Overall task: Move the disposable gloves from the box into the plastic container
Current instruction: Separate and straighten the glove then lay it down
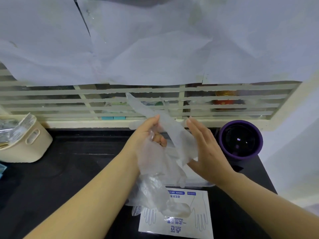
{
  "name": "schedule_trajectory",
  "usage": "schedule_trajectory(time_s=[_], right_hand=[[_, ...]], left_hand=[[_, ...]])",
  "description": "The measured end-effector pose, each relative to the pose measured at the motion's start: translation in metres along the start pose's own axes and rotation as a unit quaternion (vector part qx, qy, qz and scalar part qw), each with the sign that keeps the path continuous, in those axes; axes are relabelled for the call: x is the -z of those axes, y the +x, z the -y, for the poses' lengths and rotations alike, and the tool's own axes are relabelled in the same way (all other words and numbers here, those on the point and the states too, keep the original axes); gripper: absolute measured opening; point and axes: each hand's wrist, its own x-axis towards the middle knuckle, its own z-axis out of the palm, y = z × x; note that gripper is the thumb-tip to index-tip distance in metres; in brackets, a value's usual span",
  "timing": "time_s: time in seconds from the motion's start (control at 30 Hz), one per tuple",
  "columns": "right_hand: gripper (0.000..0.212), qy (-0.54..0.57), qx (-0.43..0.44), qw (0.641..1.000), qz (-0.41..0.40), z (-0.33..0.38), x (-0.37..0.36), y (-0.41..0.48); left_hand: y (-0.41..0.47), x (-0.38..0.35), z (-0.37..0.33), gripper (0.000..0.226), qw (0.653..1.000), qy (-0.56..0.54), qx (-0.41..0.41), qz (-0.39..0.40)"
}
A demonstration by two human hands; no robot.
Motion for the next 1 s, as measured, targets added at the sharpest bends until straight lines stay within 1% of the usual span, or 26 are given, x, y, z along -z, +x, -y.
schedule_trajectory(time_s=[0.07,0.1,0.17,0.2,0.23,0.27,0.3,0.33,0.37,0.4,0.43,0.5,0.53,0.6,0.67,0.7,0.73,0.77,0.8,0.83,0.87,0.9,0.93,0.97,1.0], right_hand=[[0.094,0.001,-0.004,0.999,-0.052,0.0,-0.004,0.012],[0.084,0.0,0.015,0.998,-0.068,0.0,-0.002,0.018],[0.052,0.008,0.073,0.995,-0.073,0.0,0.002,0.028],[0.036,0.019,0.093,0.994,-0.053,0.0,0.005,0.031],[0.029,0.033,0.093,0.995,-0.014,0.002,0.009,0.033],[0.026,0.056,0.071,0.995,0.041,0.005,0.013,0.034],[0.021,0.084,0.018,0.991,0.101,0.009,0.019,0.035],[0.016,0.123,-0.047,0.978,0.162,0.013,0.024,0.036],[0.015,0.172,-0.108,0.956,0.211,0.017,0.029,0.036],[0.025,0.234,-0.162,0.929,0.235,0.019,0.033,0.037],[0.033,0.306,-0.204,0.897,0.243,0.02,0.035,0.037],[0.031,0.44,-0.255,0.83,0.23,0.02,0.036,0.038],[0.03,0.483,-0.276,0.8,0.225,0.018,0.034,0.037],[0.027,0.521,-0.327,0.759,0.214,0.012,0.024,0.032],[0.023,0.539,-0.388,0.723,0.189,0.005,0.012,0.028],[0.021,0.547,-0.421,0.702,0.173,0.0,0.006,0.025],[0.02,0.548,-0.453,0.685,0.157,-0.003,0.001,0.023],[0.018,0.536,-0.483,0.678,0.143,-0.006,-0.003,0.022],[0.017,0.512,-0.505,0.681,0.136,-0.009,-0.008,0.022],[0.016,0.483,-0.522,0.69,0.134,-0.013,-0.012,0.023],[0.015,0.455,-0.533,0.7,0.137,-0.015,-0.015,0.023],[0.015,0.428,-0.538,0.712,0.142,-0.015,-0.018,0.025],[0.016,0.404,-0.54,0.724,0.148,-0.015,-0.02,0.027],[0.016,0.38,-0.54,0.735,0.154,-0.015,-0.022,0.029],[0.017,0.357,-0.539,0.746,0.161,-0.014,-0.023,0.031]], left_hand=[[-0.004,-0.003,-0.001,0.019,1.0,0.01,0.003,-0.004],[-0.004,-0.002,-0.002,0.02,1.0,0.013,0.004,-0.011],[-0.007,0.0,-0.005,0.022,1.0,0.019,0.004,-0.024],[-0.007,0.002,-0.007,0.023,0.999,0.012,0.003,-0.029],[-0.007,0.005,-0.009,0.026,0.999,-0.003,-0.003,-0.037],[-0.007,0.008,-0.012,0.025,0.998,-0.024,-0.013,-0.05],[-0.007,0.011,-0.016,0.019,0.997,-0.047,-0.027,-0.059],[-0.01,0.015,-0.021,0.017,0.995,-0.068,-0.043,-0.057],[-0.014,0.017,-0.026,0.017,0.994,-0.079,-0.059,-0.041],[-0.019,0.016,-0.03,0.017,0.994,-0.083,-0.071,-0.014],[-0.023,0.017,-0.034,0.019,0.992,-0.088,-0.084,0.014],[-0.03,0.016,-0.041,0.023,0.985,-0.121,-0.116,0.038],[-0.033,0.015,-0.044,0.026,0.981,-0.13,-0.143,0.033],[-0.035,0.016,-0.051,0.029,0.972,-0.107,-0.21,0.003],[-0.035,0.02,-0.061,0.024,0.955,-0.066,-0.285,-0.042],[-0.036,0.022,-0.065,0.021,0.944,-0.027,-0.323,-0.065],[-0.037,0.023,-0.067,0.019,0.925,0.054,-0.365,-0.095],[-0.037,0.023,-0.066,0.016,0.887,0.183,-0.404,-0.128],[-0.035,0.023,-0.062,0.013,0.828,0.333,-0.429,-0.141],[-0.031,0.022,-0.054,0.008,0.758,0.481,-0.422,-0.123],[-0.025,0.02,-0.042,0.002,0.69,0.615,-0.371,-0.089],[-0.018,0.018,-0.03,0.007,0.616,0.725,-0.303,-0.055],[-0.007,0.02,-0.015,0.02,0.544,0.805,-0.236,-0.026],[0.006,0.023,-0.001,0.03,0.487,0.854,-0.184,-0.007],[0.016,0.026,0.011,0.036,0.447,0.882,-0.15,0.004]])
